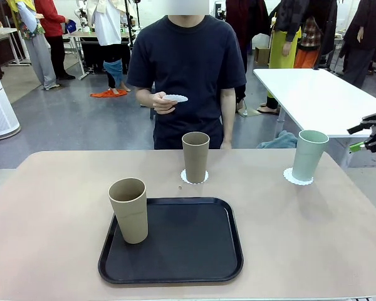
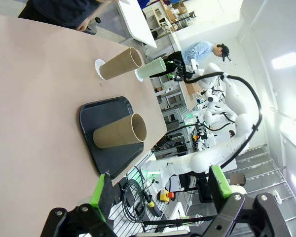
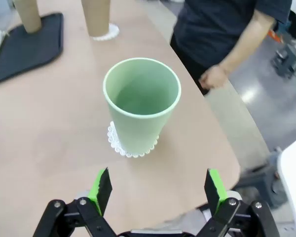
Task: Place coasters on the table and set cups on them.
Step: Take one Reusable plastic cup from the Flat Tray and place it on a coaster set by the human.
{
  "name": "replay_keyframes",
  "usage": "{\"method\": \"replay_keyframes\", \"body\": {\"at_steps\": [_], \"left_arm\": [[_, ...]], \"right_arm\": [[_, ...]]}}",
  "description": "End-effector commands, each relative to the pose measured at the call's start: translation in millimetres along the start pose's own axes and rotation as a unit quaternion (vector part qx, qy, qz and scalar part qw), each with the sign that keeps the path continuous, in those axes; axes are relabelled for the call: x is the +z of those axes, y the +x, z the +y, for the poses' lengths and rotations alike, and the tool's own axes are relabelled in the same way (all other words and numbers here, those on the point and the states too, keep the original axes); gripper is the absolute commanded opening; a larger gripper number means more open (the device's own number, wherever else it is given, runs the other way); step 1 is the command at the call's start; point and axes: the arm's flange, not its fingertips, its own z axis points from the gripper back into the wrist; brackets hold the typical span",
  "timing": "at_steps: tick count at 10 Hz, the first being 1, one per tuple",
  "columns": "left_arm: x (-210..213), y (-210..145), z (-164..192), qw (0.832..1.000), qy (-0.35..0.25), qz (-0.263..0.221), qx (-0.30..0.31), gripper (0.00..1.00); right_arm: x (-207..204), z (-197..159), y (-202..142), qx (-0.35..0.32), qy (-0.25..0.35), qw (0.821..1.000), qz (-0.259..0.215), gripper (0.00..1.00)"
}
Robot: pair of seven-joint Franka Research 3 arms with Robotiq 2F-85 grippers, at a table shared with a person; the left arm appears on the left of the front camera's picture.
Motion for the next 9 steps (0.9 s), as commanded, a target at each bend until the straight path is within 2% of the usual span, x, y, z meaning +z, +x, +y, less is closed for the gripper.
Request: {"method": "replay_keyframes", "body": {"at_steps": [1, 3, 4, 7, 9], "left_arm": [[2, 0, -2, 1.0, -0.007, -0.004, -0.002, 1.0], [2, 0, -2, 1.0, -0.007, -0.004, -0.002, 1.0], [2, 0, -2, 1.0, -0.007, -0.004, -0.002, 1.0], [2, 0, -2, 1.0, -0.007, -0.004, -0.002, 1.0], [2, 0, -2, 1.0, -0.007, -0.004, -0.002, 1.0]], "right_arm": [[-11, 42, 43, -0.017, 0.01, 0.997, 0.072, 1.0], [-10, 77, 83, 0.011, 0.007, 0.992, 0.123, 1.0], [-13, 94, 102, 0.016, -0.02, 0.987, 0.158, 1.0], [-25, 138, 132, 0.02, -0.023, 0.98, 0.198, 1.0], [-28, 162, 145, 0.023, -0.035, 0.969, 0.244, 1.0]]}}
